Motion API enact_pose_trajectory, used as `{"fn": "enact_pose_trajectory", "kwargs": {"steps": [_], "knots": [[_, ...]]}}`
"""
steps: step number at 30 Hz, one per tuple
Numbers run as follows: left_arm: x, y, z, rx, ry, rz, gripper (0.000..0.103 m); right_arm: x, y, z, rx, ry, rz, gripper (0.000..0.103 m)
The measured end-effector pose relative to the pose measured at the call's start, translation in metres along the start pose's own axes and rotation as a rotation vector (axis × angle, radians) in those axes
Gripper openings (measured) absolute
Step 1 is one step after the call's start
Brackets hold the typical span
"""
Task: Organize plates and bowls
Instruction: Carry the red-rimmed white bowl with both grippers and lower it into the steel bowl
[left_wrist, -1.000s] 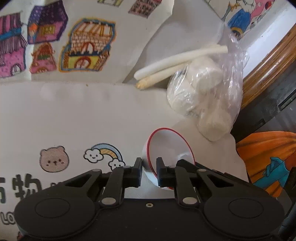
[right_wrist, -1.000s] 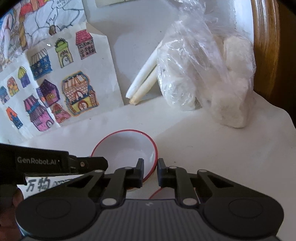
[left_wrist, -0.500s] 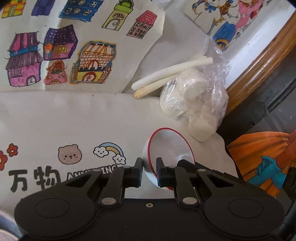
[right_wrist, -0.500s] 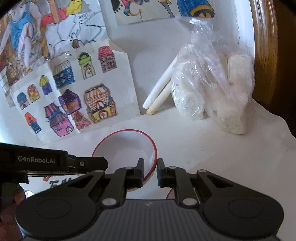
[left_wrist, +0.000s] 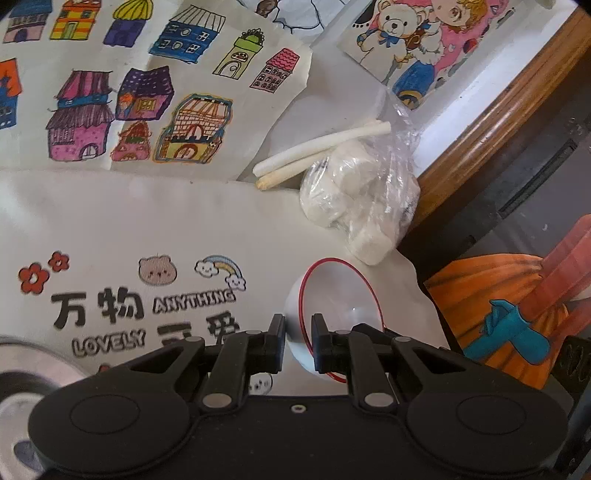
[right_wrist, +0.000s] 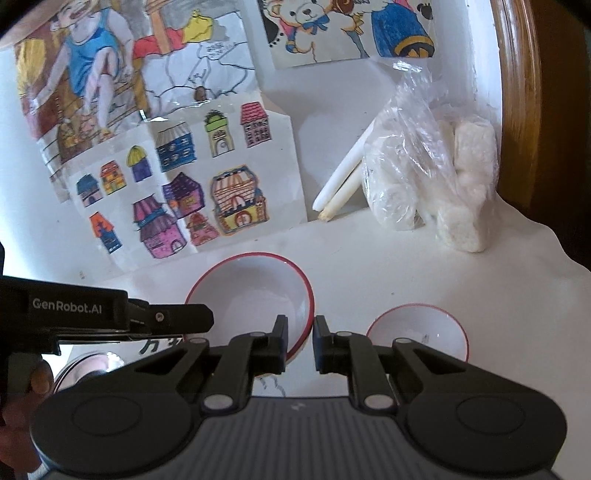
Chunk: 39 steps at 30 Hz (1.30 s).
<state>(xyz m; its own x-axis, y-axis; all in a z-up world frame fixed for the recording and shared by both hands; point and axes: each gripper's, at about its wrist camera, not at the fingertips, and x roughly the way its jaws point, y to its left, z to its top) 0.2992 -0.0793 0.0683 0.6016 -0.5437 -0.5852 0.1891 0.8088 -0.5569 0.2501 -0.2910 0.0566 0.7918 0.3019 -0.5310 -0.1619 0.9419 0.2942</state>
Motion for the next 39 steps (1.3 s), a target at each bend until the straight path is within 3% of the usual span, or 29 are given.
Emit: {"fn": "enact_pose_trajectory", "kwargs": {"steps": [16, 39], "knots": [[-0.04, 0.002, -0.041, 0.056, 0.034, -0.024, 0.014, -0.047, 0.02, -0.043, -0.017, -0.005, 0.013, 0.016], [-0.051, 0.008, -0.07, 0.129, 0.095, 0.001, 0.014, -0.069, 0.024, -0.07, -0.028, 0.042, 0.037, 0.016]]}}
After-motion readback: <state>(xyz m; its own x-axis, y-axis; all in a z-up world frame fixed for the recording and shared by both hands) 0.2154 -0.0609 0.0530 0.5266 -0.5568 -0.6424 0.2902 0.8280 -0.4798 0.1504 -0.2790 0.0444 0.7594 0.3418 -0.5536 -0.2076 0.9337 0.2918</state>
